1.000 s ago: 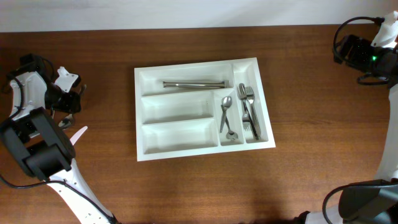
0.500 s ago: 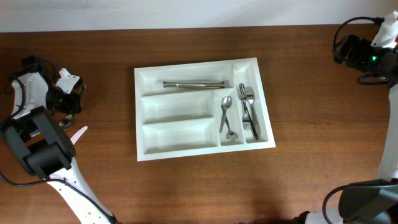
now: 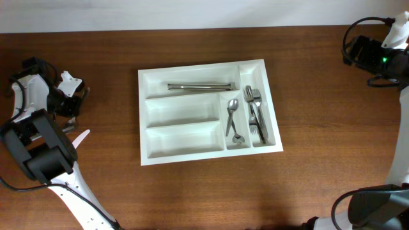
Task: Pack container
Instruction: 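Lower the left gripper onto the metal spoon handle, then carry the spoon with the left gripper over the tray's left compartment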
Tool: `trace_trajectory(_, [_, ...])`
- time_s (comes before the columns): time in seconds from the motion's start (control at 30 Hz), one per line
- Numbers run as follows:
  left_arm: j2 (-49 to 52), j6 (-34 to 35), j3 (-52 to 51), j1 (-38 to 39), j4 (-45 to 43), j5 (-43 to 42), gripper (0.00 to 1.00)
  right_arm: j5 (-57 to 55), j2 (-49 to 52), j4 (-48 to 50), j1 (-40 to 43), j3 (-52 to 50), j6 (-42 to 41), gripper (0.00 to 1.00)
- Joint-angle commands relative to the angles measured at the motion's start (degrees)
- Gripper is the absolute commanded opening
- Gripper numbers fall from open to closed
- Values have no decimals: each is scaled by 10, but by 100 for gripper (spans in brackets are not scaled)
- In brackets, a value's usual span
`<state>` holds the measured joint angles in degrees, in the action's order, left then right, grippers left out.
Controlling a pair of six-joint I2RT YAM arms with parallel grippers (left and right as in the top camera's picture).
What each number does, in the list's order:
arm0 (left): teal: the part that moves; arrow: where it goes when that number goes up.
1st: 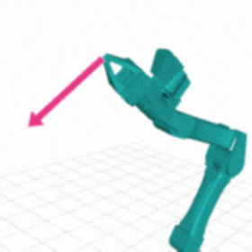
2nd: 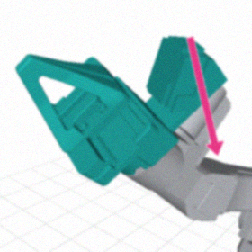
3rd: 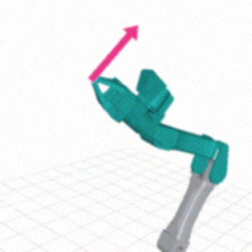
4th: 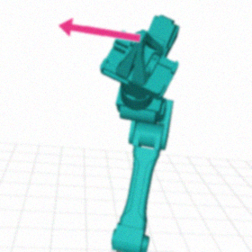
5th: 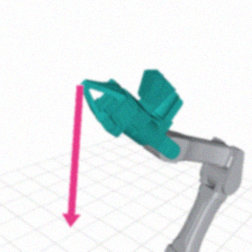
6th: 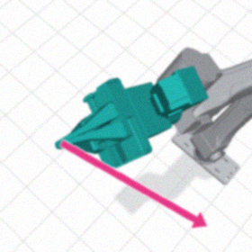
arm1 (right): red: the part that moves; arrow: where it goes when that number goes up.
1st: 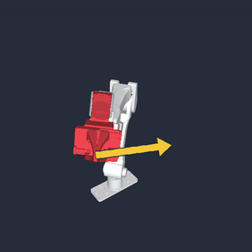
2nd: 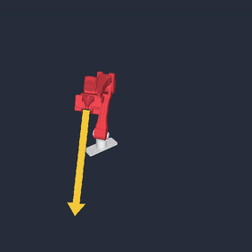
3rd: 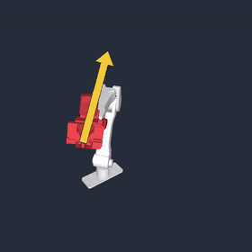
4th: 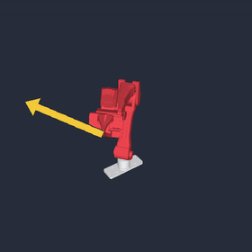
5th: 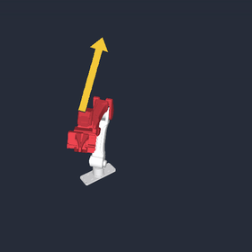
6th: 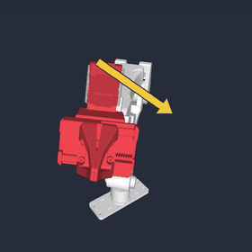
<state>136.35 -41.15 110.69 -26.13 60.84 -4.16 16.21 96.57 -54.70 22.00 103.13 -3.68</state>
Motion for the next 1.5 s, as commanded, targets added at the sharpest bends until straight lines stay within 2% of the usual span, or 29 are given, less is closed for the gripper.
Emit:
trace_trajectory(0.0, [36, -5, -8, -3, 11, -10, 2, 7, -6, 1, 2, 5, -2, 99])
trace_trajectory(0.27, [16, -5, 11, -3, 45, -10, 2, 7, -6, 1, 2, 5, -2, 99])
trace_trajectory(0.5, [-66, 10, 64, 9, 106, -25, 2, 7, -6, 1, 2, 5, -2, 99])
trace_trajectory(0.7, [-171, 9, 70, 55, 120, -42, 2, 7, -6, 1, 2, 5, -2, 99])
trace_trajectory(0.83, [-231, 0, 70, 115, 132, -43, 2, 7, -6, 1, 2, 5, -2, 99])
trace_trajectory(1.0, [-261, -74, 70, 219, 154, -46, 2, 7, -6, 1, 2, 5, -2, 99])
trace_trajectory(1.2, [-245, -207, 48, 334, 199, -47, 2, 7, -6, 1, 2, 5, -2, 99])
trace_trajectory(1.33, [-219, -279, 13, 384, 179, -46, 2, 7, -6, 1, 2, 5, -2, 99])
trace_trajectory(1.47, [-180, -307, -12, 407, 134, -46, 2, 7, -6, 1, 2, 5, -2, 99])
